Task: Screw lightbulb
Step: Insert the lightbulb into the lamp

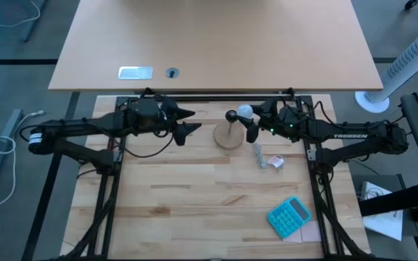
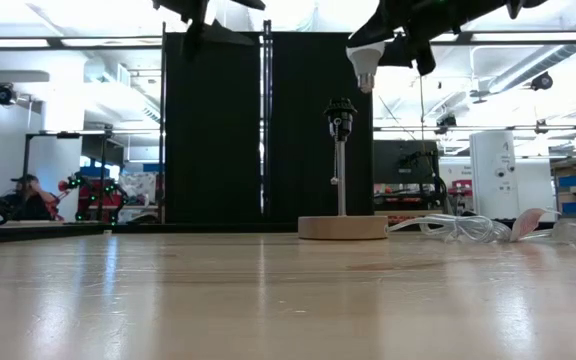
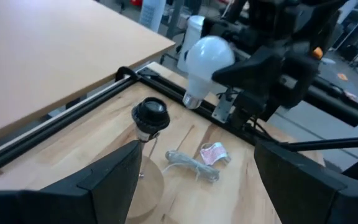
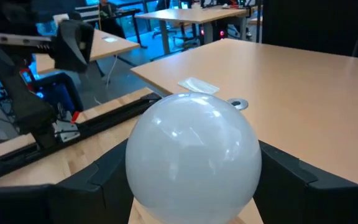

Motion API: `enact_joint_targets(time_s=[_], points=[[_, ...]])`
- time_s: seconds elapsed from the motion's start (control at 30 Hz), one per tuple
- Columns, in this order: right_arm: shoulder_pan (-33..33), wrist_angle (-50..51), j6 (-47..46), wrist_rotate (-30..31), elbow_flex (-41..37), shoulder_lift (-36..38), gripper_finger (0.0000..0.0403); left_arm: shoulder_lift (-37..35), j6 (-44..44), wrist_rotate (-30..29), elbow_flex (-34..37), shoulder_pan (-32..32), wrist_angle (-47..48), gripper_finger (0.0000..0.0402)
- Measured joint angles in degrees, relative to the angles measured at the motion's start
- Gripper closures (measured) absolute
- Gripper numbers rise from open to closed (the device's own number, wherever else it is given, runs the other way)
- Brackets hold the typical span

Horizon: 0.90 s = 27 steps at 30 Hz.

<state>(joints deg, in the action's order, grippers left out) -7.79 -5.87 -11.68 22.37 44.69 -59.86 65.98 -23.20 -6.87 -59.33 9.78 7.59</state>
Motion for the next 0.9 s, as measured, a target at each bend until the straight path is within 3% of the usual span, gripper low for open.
enact_joint_targets(time_s=[0.23, 0.53, 0.63, 0.9], points=[[-0.14, 0.13, 1.46, 0.07, 1.84, 0.02, 0.0154, -1.02, -0.83, -0.08, 0.0, 0.0, -0.96, 0.0098], [-0.87, -0.13, 15.47, -2.1, 7.32, 0.07, 0.0151, -0.71, -5.41, -4.54, 0.0, 0.03, -2.03, 0.0098], [-0.86, 0.39, 15.25, -4.69, 9.64, 0.07, 0.0151, -0.71, -5.8, -6.38, 0.0, 0.0, -2.08, 0.0098], [-0.87, 7.02, 17.58, -4.88, 16.15, 0.13, 0.0155, -0.71, -2.08, -7.61, 0.0, 0.07, -2.05, 0.0098]])
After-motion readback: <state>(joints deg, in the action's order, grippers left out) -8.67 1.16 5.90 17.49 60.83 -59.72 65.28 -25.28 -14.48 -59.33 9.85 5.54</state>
